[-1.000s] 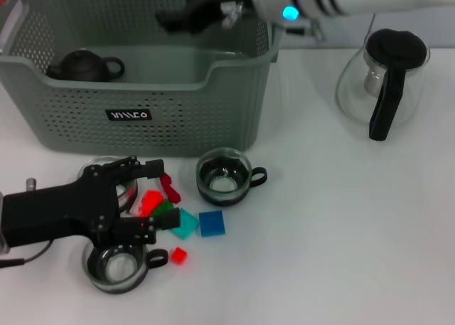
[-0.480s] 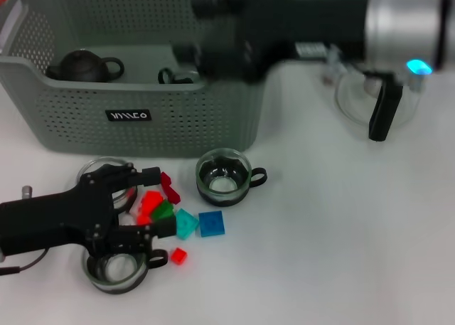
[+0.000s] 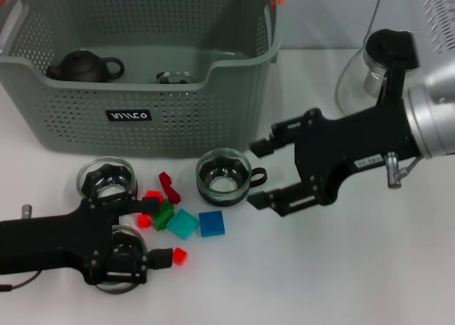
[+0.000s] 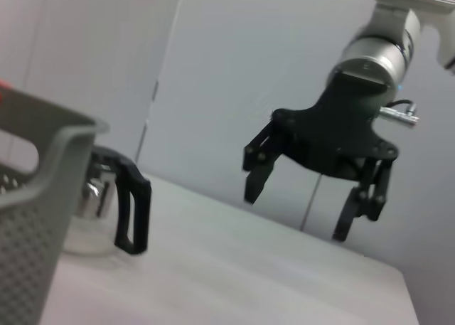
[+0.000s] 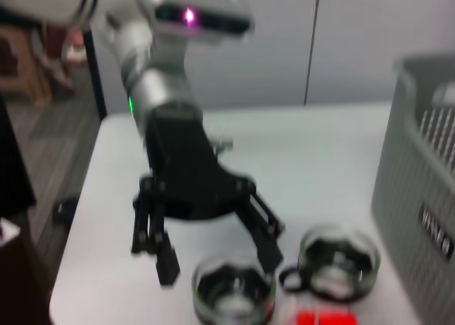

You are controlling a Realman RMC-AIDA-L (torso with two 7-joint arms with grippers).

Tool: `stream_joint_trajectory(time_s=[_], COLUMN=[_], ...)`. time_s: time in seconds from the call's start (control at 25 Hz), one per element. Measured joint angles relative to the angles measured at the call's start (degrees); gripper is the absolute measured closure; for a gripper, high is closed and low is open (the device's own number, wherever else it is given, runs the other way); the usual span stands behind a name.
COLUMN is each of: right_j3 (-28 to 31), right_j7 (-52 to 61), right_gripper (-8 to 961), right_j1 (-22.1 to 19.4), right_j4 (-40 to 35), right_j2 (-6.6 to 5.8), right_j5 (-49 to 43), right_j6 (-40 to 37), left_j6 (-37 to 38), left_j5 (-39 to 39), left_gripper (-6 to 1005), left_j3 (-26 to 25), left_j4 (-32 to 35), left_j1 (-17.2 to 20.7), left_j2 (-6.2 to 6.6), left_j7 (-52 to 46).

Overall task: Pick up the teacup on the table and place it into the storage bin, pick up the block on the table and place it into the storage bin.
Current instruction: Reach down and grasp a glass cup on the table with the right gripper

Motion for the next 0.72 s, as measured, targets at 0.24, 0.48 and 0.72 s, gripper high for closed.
stream_joint_trajectory(time_s=[0.24, 0.48, 0.72], right_j3=[-3.9, -9.66, -15.29], right_j7=[1.06, 2.74, 3.04], right_gripper=[188, 187, 187], right_j1=[3.74, 9.79, 14.65], right_j4=[4.12, 12.13, 18.57], right_j2=[0.23, 0.33, 0.32], right_j5=[-6.03, -10.87, -11.8], right_j6=[0.83, 7.52, 14.77], left_j6=[0.0, 0.01, 0.0], left_j5=[1.28, 1.29, 0.94], left_gripper=[57, 56, 55], left_j3=[1.17, 1.3, 1.29], left_j4=[0.08, 0.0, -0.15], left_j1=[-0.35, -0.43, -0.52], left_j2=[-0.01, -0.08, -0.14], left_j7=[0.1, 0.08, 0.05])
